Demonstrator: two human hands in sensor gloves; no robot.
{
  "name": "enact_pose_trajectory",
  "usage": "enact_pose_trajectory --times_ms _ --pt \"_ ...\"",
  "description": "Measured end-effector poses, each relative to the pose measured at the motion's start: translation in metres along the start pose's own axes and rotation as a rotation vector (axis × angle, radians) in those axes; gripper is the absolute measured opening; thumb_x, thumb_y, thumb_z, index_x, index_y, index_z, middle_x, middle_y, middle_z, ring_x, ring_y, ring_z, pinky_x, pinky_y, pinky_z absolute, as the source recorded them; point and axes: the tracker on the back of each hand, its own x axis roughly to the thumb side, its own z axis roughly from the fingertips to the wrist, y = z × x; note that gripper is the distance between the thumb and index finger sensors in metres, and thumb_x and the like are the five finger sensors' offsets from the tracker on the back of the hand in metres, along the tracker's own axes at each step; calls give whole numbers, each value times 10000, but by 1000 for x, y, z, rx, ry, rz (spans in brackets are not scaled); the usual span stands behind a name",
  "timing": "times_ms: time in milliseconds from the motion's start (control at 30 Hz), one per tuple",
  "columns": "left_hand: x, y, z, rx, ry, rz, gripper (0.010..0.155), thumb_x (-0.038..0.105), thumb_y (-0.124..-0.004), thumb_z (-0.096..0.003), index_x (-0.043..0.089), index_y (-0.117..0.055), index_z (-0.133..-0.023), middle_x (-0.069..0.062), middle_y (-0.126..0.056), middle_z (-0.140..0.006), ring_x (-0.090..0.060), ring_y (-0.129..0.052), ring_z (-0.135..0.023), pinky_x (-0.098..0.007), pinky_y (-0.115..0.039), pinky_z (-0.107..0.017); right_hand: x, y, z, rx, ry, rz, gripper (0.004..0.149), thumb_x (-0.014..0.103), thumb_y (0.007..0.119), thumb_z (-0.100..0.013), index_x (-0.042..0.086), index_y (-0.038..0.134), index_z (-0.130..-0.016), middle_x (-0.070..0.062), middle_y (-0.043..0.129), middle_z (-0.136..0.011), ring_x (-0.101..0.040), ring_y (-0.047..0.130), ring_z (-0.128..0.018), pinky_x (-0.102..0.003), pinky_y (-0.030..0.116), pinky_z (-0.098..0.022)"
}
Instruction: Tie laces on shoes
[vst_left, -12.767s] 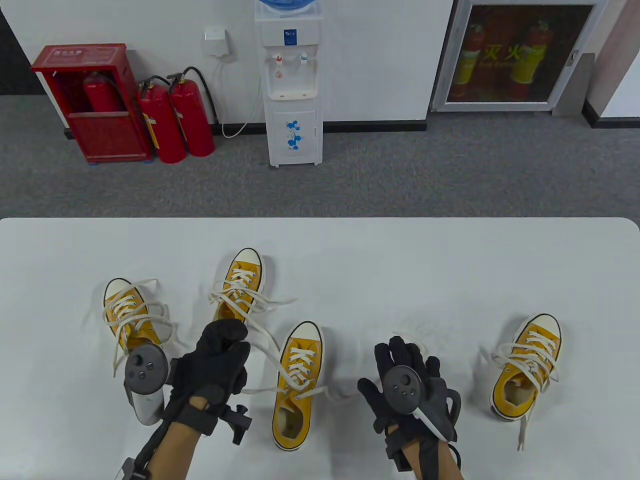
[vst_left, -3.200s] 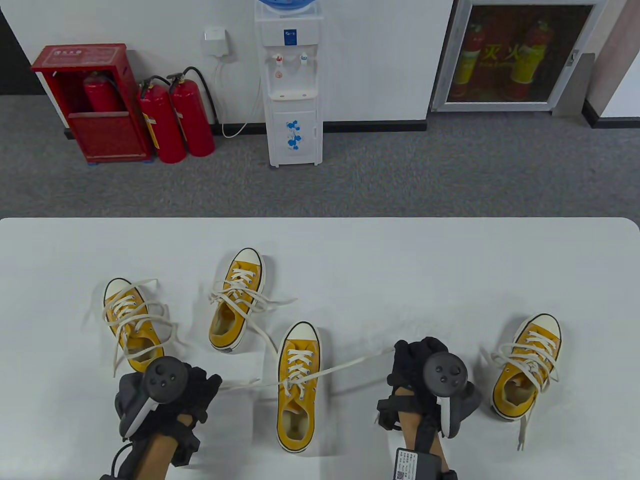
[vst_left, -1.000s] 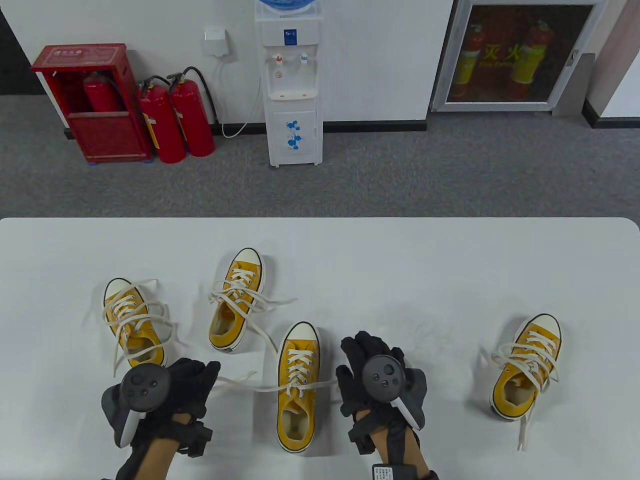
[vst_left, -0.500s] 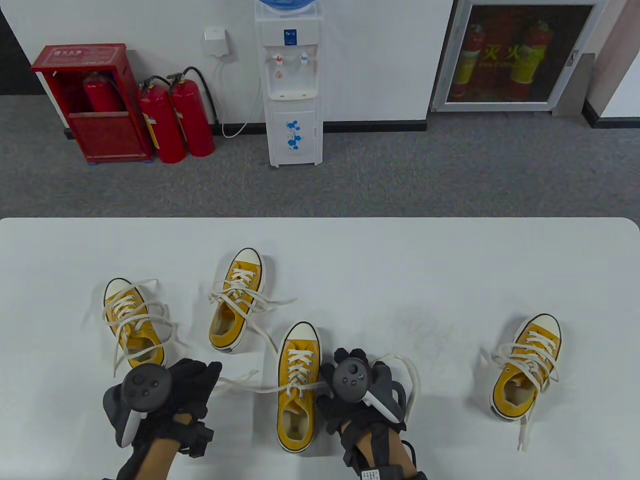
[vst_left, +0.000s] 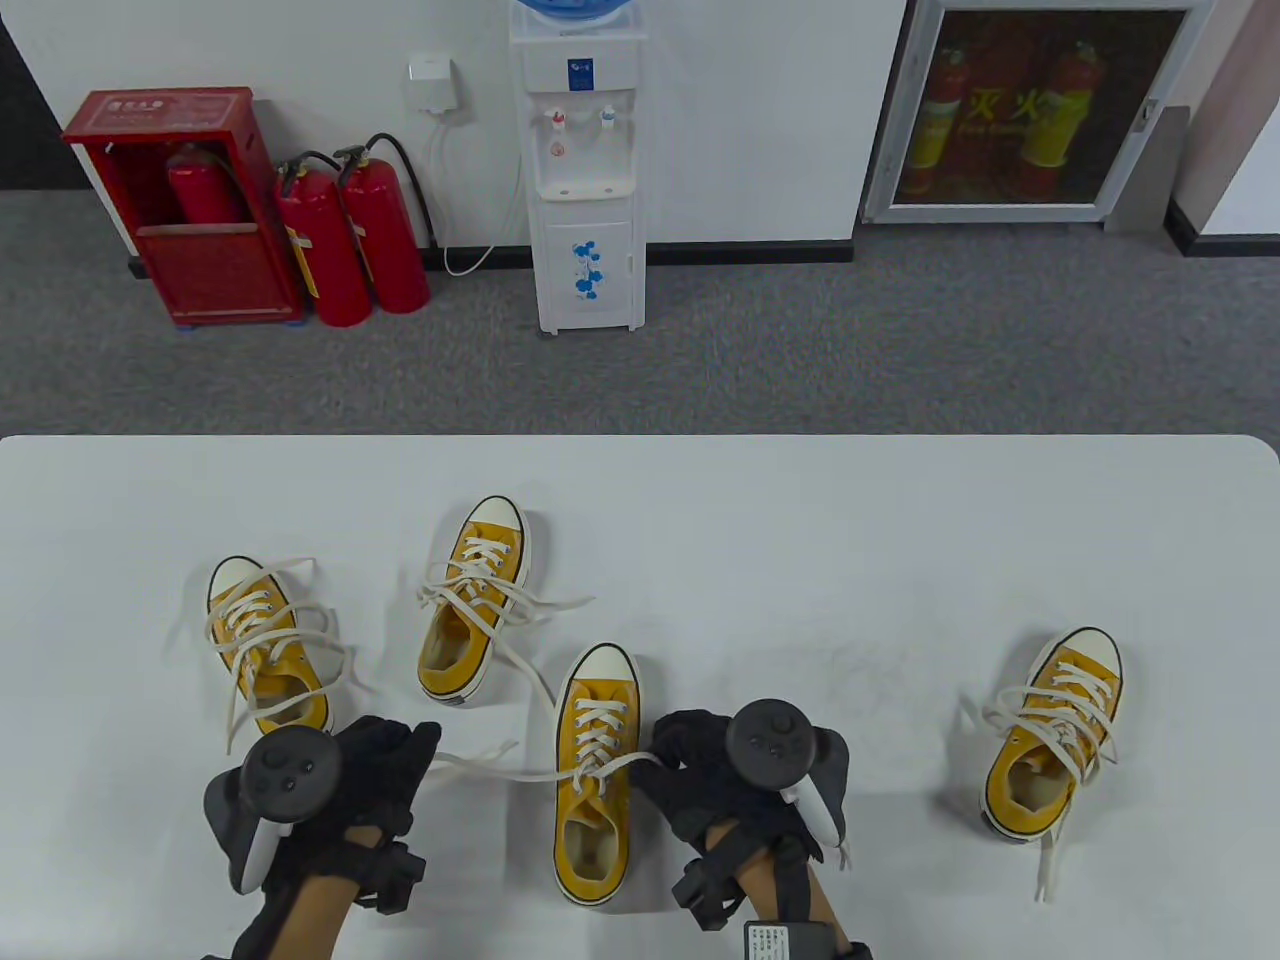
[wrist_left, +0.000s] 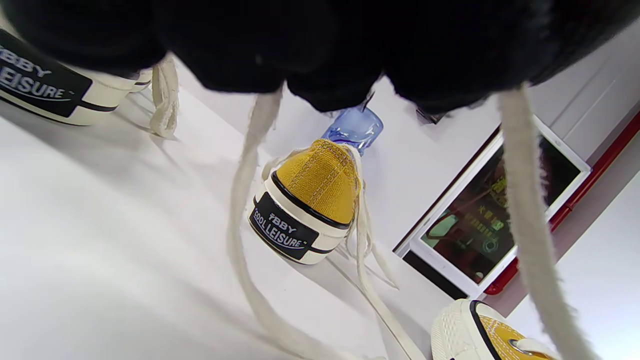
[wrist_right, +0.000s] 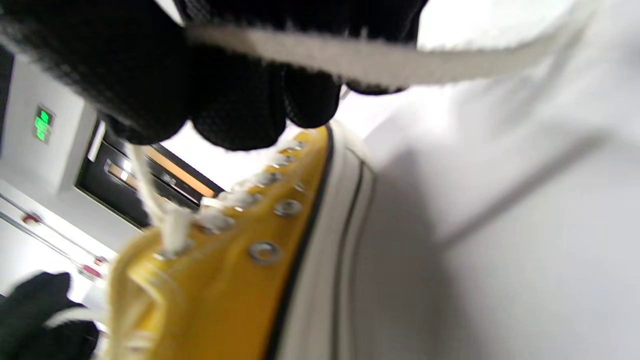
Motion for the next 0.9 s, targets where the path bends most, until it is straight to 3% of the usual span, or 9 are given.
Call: enact_pose_trajectory --times_ms 367,733,900 --pt "0 1 0 9 -2 6 375 640 -773 -444 332 -983 -405 42 -990 -489 -176 -981 -242 -477 -880 -293 4 3 1 81 -91 -539 422 566 880 -397 190 961 -569 -14 839 -903 -340 776 -932 -751 389 -693" --pt "0 0 0 7 -5 16 374 638 -768 -447 333 -982 -414 41 -989 -497 -178 -983 -247 -479 -880 -296 8 12 0 223 -150 -845 475 524 860 -430 163 948 -726 -5 809 -1003 -369 679 -1054 -767 307 -694" --pt "1 -2 0 -15 -13 79 371 635 -768 -450 334 -982 -421 39 -990 -499 -179 -985 -248 -480 -881 -296 12 14 1 248 -150 -872 484 455 858 -448 140 888 -814 -19 751 -1031 -425 690 -1040 -776 302 -697"
